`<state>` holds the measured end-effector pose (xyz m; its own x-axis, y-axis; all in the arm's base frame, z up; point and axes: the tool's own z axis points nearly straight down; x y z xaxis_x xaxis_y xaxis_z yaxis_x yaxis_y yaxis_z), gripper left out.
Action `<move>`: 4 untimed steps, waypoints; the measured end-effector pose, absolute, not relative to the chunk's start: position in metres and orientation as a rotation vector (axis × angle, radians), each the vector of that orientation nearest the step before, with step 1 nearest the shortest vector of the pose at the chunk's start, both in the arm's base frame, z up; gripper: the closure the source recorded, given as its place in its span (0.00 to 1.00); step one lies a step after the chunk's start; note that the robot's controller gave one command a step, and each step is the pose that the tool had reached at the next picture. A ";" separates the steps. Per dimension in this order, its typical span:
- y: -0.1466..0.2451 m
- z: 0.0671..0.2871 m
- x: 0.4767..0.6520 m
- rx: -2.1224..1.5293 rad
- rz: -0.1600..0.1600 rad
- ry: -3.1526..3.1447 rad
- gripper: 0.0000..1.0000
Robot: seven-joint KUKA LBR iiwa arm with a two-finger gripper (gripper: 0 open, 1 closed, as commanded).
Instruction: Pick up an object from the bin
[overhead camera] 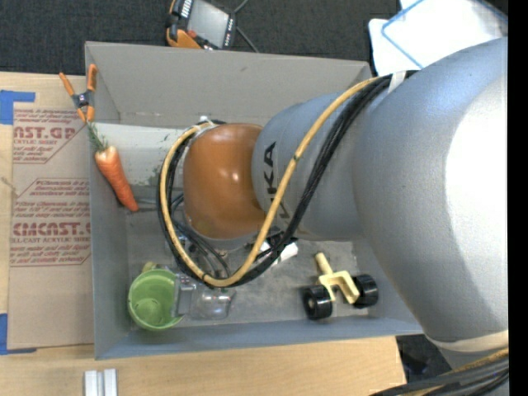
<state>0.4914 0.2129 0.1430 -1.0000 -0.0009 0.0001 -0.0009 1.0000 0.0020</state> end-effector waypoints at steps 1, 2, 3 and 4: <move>0.213 0.143 0.491 0.002 -0.003 -3.141 0.00; 0.227 0.071 0.490 0.125 -0.008 -3.149 0.00; 0.226 0.074 0.500 0.122 -0.010 -3.151 0.00; 0.221 0.071 0.493 0.156 -0.011 -3.154 0.00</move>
Offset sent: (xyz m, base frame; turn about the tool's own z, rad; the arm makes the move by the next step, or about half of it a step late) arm -0.0033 0.0132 -0.0717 -0.0792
